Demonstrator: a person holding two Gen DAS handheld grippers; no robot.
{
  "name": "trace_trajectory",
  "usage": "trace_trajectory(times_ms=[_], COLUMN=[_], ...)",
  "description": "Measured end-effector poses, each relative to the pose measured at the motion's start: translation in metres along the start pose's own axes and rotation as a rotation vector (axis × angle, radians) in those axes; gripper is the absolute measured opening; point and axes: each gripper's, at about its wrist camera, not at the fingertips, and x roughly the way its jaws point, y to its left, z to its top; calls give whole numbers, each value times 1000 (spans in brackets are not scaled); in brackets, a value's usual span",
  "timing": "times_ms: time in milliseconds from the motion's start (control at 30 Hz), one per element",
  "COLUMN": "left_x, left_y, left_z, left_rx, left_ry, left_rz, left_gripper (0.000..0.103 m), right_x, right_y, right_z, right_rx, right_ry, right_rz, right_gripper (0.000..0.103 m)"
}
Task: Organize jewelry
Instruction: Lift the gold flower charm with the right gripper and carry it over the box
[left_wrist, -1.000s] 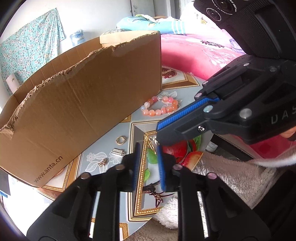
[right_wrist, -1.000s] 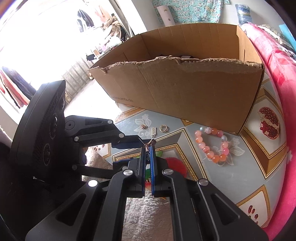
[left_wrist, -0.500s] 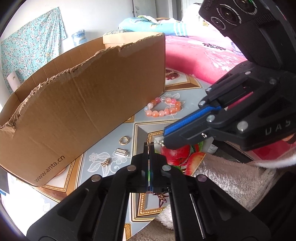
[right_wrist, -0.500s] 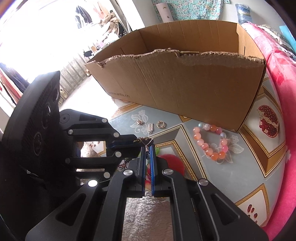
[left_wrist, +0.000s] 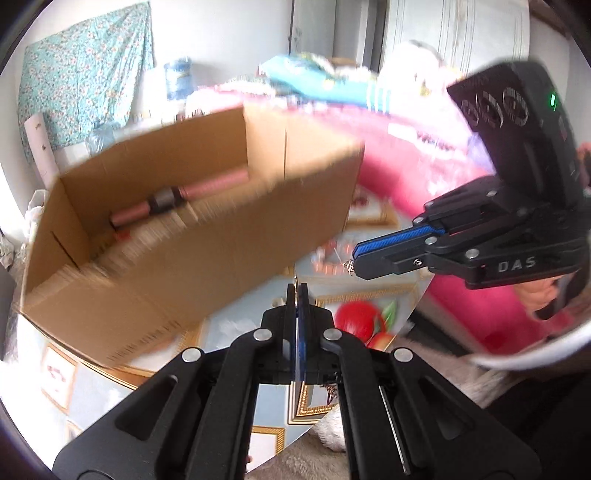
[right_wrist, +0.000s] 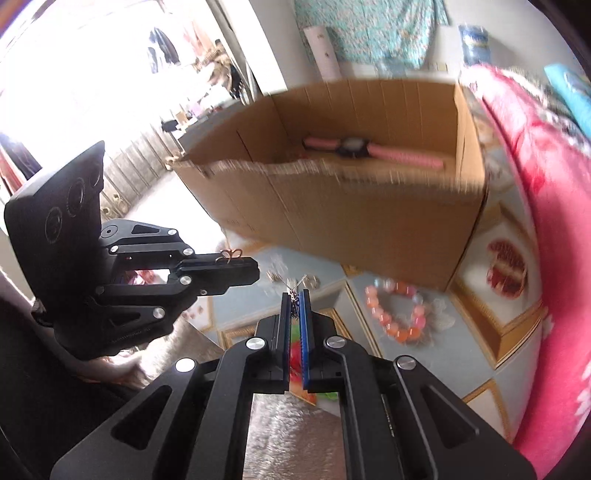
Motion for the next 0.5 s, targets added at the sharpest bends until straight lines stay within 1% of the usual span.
trace_trajectory(times_ms=[67,133,200,233,300,367,400,467,500], left_x=[-20,-35,-42,-40,-23,4,23,56,75], left_y=[10,24,43,55,80,105,123,152,166], left_z=[14,32,50,59,76,91,97,103,105], left_rx=[-26,-50,-89,-118,-179,-250,-313,-418,-463], left_ry=[-36,-69,-89,-83,-23,71,140,244,300], left_rz=[-31,-41,-54,-65,-73,-90,-117,-183,-194], left_gripper=[0,0,0,0,0,0,0,0,0], right_x=[-16,-25,-26,-23,-8,13,23,52,64], right_y=[7,9,4,2,-12,-24,-30,-42,-48], right_z=[16,33,56,66,92,117,128,148,156], right_rx=[-37,-70,-74,-71,-56,-37,-26,-1,15], right_ry=[-53,-100,-128,-126,-93,-26,12,103,142], right_rz=[9,9,7,7,-9,-20,-34,-43,-42], right_gripper=[4,4,4,4,4,4,4,4,4])
